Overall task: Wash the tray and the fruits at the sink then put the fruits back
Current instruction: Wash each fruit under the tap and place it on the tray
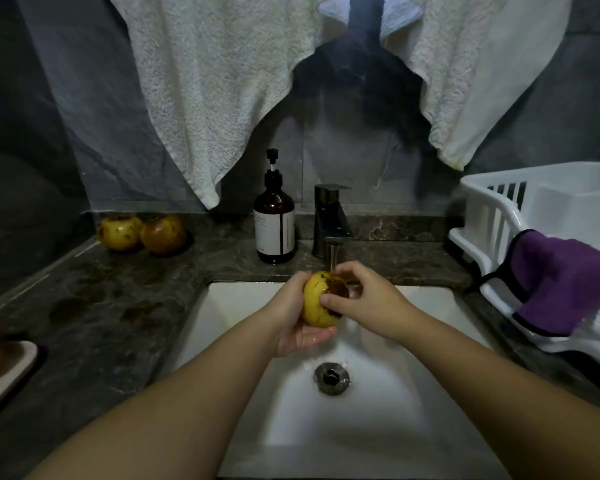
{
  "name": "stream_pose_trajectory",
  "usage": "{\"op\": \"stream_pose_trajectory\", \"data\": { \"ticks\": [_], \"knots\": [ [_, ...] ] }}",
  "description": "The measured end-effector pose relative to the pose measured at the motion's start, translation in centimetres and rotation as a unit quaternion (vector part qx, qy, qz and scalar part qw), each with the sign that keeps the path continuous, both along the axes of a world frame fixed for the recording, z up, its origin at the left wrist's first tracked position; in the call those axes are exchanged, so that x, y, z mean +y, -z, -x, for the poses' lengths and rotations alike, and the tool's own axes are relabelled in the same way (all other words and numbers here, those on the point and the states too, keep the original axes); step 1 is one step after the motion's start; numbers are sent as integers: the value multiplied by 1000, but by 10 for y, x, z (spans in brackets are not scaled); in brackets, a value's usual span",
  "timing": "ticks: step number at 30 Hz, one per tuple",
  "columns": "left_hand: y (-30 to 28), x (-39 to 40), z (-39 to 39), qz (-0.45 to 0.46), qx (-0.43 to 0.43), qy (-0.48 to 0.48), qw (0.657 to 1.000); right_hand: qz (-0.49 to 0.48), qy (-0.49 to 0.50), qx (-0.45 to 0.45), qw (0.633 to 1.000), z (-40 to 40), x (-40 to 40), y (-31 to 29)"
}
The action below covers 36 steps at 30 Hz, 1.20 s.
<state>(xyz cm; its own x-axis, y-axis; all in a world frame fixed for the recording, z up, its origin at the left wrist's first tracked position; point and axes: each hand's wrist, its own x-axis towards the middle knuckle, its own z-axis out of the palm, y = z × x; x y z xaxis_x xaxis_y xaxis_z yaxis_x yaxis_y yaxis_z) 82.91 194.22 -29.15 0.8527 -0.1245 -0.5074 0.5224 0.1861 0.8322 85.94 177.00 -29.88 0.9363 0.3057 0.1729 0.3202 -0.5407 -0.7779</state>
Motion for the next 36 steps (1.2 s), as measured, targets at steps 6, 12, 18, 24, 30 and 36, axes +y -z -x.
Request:
{"op": "stream_pose_trajectory", "data": {
  "ticks": [6, 12, 18, 24, 30, 36],
  "knots": [
    [0, 1, 2, 21, 2, -8, 1000, 59, -39, -37, 997, 3, -4, -5],
    [-4, -5, 5, 7, -5, -3, 1000, 76, -21, -29, 996, 2, -4, -6],
    [-2, -6, 5, 14, -11, -12, 1000, 68, -22, -44, 996, 1, 0, -5],
    [-2, -6, 5, 8, -13, -12, 1000, 60, -25, -36, 997, 2, -2, -4],
    [-2, -7, 5, 5, -19, -10, 1000, 45, -29, -35, 998, 0, -3, -1],
    [-2, -6, 6, 6, -14, -14, 1000, 51, -23, -41, 998, -2, -2, 0]
  ]
}}
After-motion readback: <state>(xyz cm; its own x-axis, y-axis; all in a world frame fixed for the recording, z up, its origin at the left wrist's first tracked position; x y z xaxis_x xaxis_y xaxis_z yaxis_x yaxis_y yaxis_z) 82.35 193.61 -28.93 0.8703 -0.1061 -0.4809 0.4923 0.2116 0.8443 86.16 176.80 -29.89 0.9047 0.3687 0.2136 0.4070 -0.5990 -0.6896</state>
